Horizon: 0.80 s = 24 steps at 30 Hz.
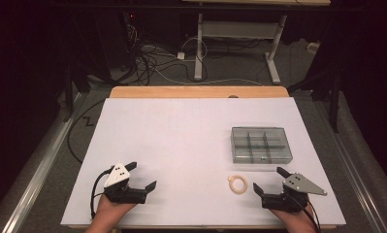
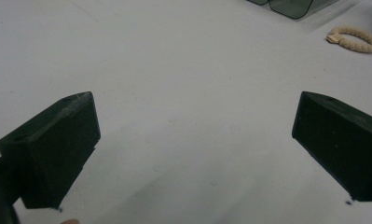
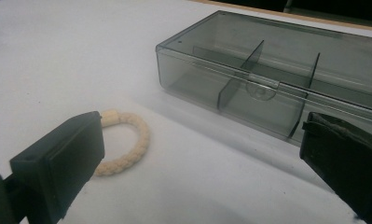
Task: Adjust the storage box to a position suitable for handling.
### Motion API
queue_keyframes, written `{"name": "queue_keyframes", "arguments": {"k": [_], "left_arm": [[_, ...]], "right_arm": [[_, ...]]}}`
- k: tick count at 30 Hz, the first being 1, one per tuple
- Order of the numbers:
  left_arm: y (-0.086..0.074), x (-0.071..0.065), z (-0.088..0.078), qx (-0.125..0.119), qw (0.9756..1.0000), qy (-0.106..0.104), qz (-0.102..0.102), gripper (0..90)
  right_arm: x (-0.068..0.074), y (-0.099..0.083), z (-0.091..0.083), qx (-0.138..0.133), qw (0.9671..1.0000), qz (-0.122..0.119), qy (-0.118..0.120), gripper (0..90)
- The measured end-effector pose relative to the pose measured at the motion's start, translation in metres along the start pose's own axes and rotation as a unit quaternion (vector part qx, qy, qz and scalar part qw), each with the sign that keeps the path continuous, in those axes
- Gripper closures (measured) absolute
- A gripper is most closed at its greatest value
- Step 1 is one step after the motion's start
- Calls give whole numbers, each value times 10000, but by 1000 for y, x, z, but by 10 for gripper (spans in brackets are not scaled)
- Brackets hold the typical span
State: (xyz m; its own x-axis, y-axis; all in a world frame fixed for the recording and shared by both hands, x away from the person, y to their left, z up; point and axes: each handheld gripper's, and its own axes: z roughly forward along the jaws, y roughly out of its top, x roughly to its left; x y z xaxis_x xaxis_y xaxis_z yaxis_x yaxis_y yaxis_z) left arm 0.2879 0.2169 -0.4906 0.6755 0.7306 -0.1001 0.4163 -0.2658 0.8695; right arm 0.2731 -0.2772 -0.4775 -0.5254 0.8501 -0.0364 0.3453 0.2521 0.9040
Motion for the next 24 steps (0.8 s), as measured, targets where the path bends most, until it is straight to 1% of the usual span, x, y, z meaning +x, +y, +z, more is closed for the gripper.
{"name": "queue_keyframes", "arguments": {"k": [1, 2, 3, 4, 6, 11, 16, 18, 24], "left_arm": [[0, 1, 0, -3, 10000, -10, -21, 12], [0, 1, 0, -4, 10000, -19, -31, 40], [0, 1, 0, -10, 10000, -22, -30, 40], [0, 1, 0, -20, 10000, -21, -1, 79], [0, 1, -1, -32, 10000, -30, 7, 127], [-1, 1, -2, -89, 9999, -88, -11, 186], [-1, 0, -2, -94, 9999, -124, 48, 264], [-1, 0, -2, -95, 9999, -124, 70, 305], [-2, -1, -2, -90, 9999, -105, 96, 388]], "right_arm": [[0, 0, 0, 0, 10000, 0, 0, 9], [0, 0, 0, 12, 10000, 1, 1, 14], [0, 0, 0, 12, 10000, 1, 1, 14], [0, 0, 0, 28, 10000, -6, 0, 22], [0, 0, 1, 32, 10000, -7, -2, 27], [0, 0, 1, 45, 10000, -19, -16, 84], [1, 0, 1, 48, 10000, -27, -56, 158], [2, 0, 1, 60, 10000, -29, -64, 162], [1, 0, 2, 93, 9999, -50, -40, 201]]}}
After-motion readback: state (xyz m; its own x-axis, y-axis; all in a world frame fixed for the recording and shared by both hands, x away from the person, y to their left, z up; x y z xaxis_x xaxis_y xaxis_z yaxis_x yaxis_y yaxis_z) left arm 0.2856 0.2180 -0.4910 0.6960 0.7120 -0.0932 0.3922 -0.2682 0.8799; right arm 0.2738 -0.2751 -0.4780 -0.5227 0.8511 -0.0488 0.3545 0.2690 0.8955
